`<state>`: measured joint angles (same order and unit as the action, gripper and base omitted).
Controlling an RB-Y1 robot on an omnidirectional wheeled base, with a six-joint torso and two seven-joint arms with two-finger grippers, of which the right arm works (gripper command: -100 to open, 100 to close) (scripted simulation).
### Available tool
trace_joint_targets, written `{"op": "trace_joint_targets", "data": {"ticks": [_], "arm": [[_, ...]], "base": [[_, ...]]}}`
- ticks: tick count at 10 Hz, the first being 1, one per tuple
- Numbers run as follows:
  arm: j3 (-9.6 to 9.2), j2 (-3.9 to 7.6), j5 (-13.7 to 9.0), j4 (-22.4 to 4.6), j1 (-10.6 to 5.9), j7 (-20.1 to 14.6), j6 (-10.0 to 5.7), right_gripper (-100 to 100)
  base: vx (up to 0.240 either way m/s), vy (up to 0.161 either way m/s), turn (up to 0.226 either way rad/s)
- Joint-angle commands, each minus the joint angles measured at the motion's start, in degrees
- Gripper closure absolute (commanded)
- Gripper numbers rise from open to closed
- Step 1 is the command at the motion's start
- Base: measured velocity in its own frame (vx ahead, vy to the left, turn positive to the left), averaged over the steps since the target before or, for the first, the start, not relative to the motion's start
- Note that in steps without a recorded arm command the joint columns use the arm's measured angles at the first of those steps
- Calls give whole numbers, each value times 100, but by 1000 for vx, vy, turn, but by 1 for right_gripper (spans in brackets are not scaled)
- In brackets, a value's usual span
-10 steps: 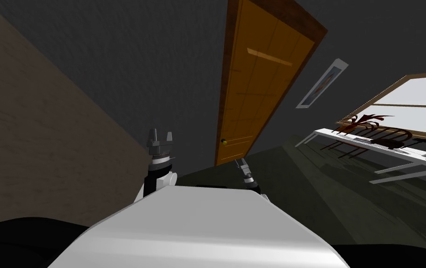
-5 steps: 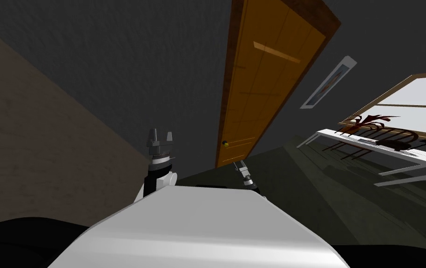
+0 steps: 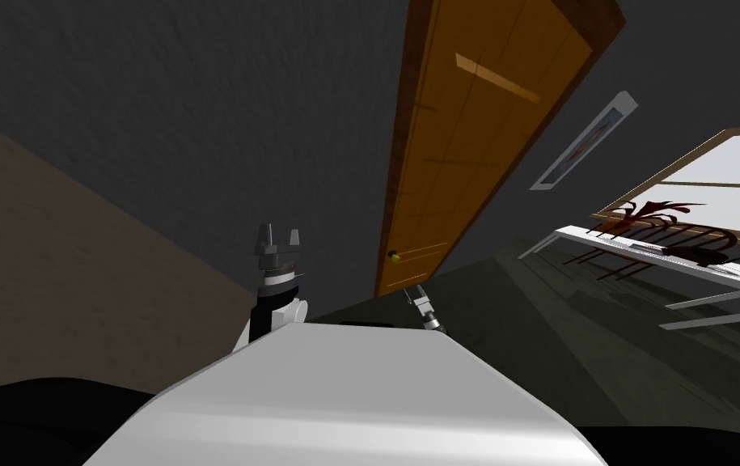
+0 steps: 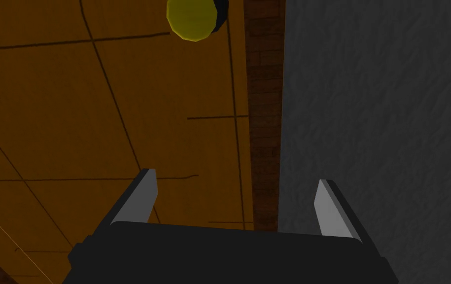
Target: Pull the door open
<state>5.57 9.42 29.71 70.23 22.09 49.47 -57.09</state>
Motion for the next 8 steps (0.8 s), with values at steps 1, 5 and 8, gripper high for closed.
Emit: {"op": "trace_joint_targets", "data": {"ticks": [1, 5, 8], "arm": [[1, 12, 73, -167, -34, 145, -38, -100], [17, 45, 227, -589, -87, 463, -178, -100], [31, 72, 358, -951, -132, 734, -298, -100]], "base": [[135, 17, -9], [131, -7, -16], [178, -22, -35]]}}
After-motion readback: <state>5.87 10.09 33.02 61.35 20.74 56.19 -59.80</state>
